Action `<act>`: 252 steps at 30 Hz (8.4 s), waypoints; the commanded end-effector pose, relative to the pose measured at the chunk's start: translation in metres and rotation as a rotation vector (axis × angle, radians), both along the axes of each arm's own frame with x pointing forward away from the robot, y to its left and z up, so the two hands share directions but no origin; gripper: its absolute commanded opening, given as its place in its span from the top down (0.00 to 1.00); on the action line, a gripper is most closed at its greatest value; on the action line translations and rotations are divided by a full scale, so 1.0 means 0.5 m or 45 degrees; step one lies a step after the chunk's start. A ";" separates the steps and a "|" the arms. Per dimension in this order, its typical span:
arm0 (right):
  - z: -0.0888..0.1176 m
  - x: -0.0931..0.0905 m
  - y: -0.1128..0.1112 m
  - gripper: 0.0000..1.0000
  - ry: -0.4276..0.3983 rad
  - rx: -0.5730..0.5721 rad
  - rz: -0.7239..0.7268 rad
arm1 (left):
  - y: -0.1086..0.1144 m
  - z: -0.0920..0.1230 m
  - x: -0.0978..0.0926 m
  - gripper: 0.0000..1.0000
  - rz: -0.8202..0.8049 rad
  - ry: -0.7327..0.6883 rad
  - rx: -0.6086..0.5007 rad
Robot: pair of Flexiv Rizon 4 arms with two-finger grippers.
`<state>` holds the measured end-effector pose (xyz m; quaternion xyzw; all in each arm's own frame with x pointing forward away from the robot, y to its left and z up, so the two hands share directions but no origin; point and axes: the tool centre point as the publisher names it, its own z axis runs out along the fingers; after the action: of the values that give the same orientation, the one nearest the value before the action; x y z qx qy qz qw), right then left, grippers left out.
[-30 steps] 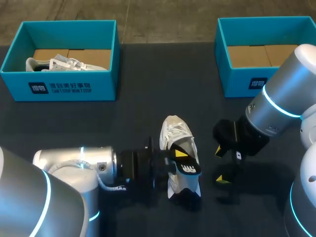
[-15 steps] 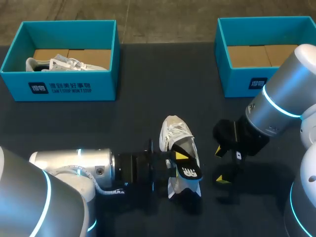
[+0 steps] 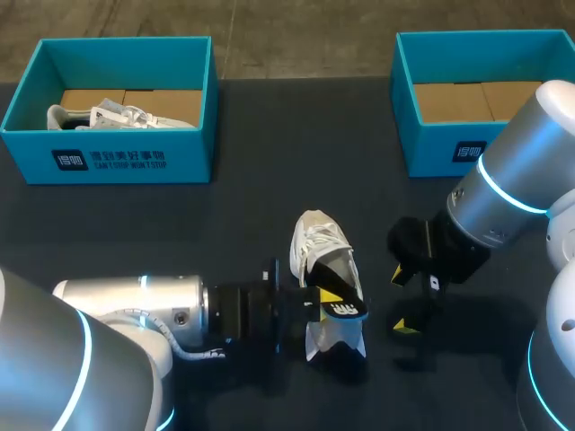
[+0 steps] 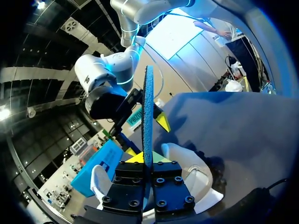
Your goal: Take the shoe out of the shoebox, open the shoe tongue, remove and reinsert the insole, then place the shoe into the shoebox
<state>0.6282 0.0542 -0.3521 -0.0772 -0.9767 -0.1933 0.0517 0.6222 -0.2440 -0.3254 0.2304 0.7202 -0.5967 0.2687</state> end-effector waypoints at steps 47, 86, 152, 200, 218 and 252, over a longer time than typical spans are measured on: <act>0.000 -0.001 0.001 0.00 -0.001 -0.001 -0.002 | 0.018 0.004 0.005 0.67 0.024 -0.024 -0.033; 0.000 -0.001 0.001 0.00 -0.001 -0.001 -0.002 | 0.033 -0.030 0.042 0.76 0.029 0.025 0.033; 0.000 -0.001 0.001 0.00 -0.001 -0.001 -0.002 | 0.012 -0.053 0.053 1.00 -0.016 0.083 0.250; 0.000 -0.001 0.001 0.00 -0.001 -0.001 -0.002 | 0.009 -0.033 0.040 0.57 -0.001 0.031 0.199; 0.000 -0.001 0.001 0.00 -0.001 -0.001 -0.002 | 0.006 -0.040 0.015 1.00 -0.035 0.026 0.276; 0.000 -0.001 0.001 0.00 -0.001 -0.001 -0.002 | 0.061 0.015 -0.012 0.62 0.037 0.090 0.356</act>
<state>0.6282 0.0542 -0.3521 -0.0772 -0.9767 -0.1933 0.0517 0.6211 -0.2267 -0.3305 0.2312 0.8031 -0.5027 0.2212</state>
